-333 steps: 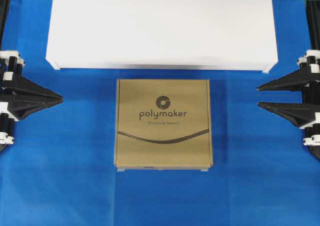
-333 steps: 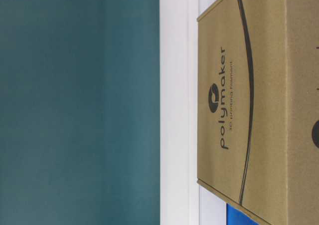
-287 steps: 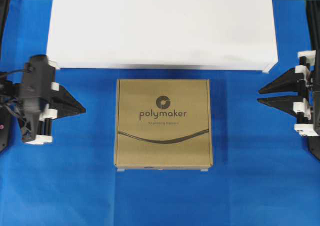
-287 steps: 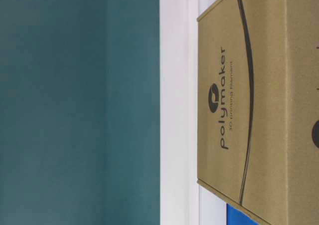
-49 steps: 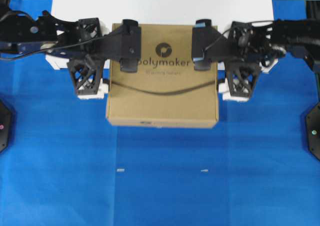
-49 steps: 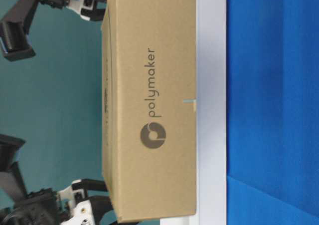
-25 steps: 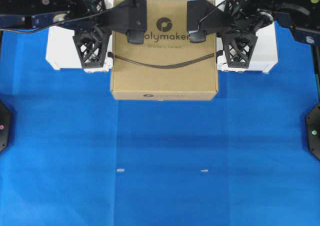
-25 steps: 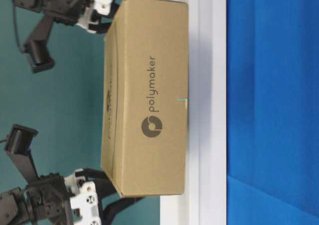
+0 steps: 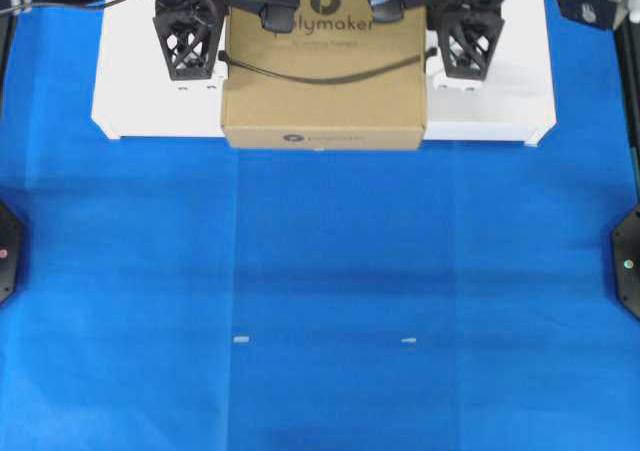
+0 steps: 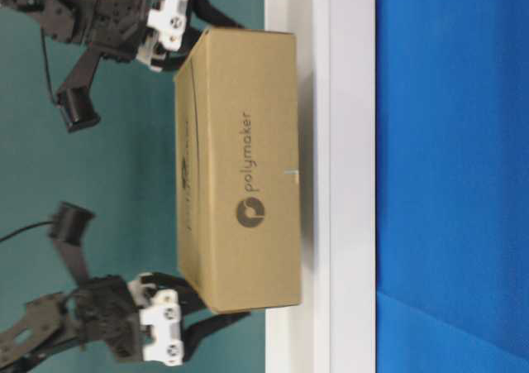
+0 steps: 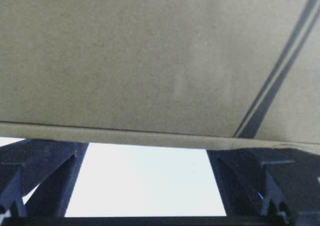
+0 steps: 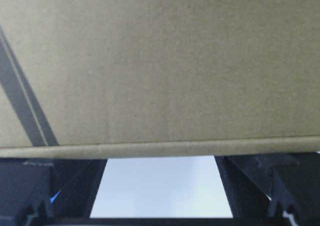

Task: Place the cardboard box on the stand after clamping it between your arms.
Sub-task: 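Lower the box onto the white stand with both grippers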

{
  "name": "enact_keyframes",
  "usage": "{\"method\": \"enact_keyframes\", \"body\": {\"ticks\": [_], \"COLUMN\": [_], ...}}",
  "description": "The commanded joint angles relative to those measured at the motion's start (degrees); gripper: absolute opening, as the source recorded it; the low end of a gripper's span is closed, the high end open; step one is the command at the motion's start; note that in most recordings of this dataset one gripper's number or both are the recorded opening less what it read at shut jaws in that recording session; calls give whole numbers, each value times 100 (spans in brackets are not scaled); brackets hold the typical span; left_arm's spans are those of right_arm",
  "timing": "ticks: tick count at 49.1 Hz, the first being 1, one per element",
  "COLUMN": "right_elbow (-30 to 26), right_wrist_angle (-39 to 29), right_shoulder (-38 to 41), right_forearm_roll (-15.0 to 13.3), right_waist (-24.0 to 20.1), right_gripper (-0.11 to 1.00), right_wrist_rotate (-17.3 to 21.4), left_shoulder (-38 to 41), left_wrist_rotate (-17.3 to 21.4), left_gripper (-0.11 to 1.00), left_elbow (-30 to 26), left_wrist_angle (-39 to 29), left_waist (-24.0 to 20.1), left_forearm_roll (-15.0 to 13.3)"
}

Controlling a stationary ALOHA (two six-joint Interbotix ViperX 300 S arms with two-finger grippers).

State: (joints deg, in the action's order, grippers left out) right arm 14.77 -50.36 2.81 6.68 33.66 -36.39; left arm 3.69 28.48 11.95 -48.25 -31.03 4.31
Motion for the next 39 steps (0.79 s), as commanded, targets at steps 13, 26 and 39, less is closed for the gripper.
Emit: {"method": "enact_keyframes", "body": {"ticks": [13, 26, 39], "right_elbow": [-1020, -1125, -1099], "right_wrist_angle": [26, -44, -70], "right_shoulder": [352, 589, 642], "right_forearm_roll": [888, 940, 940], "right_waist": [176, 290, 448], "right_gripper": [99, 99, 99], "right_wrist_rotate": [-422, -650, -773], "left_shoulder": [281, 519, 519], "left_wrist_rotate": [35, 35, 35], "left_gripper": [87, 87, 87], "left_elbow": [-1055, -1345, -1310], "left_wrist_angle": [299, 264, 255], "left_waist": [-185, -237, -237], "left_forearm_roll": [-97, -97, -97]}}
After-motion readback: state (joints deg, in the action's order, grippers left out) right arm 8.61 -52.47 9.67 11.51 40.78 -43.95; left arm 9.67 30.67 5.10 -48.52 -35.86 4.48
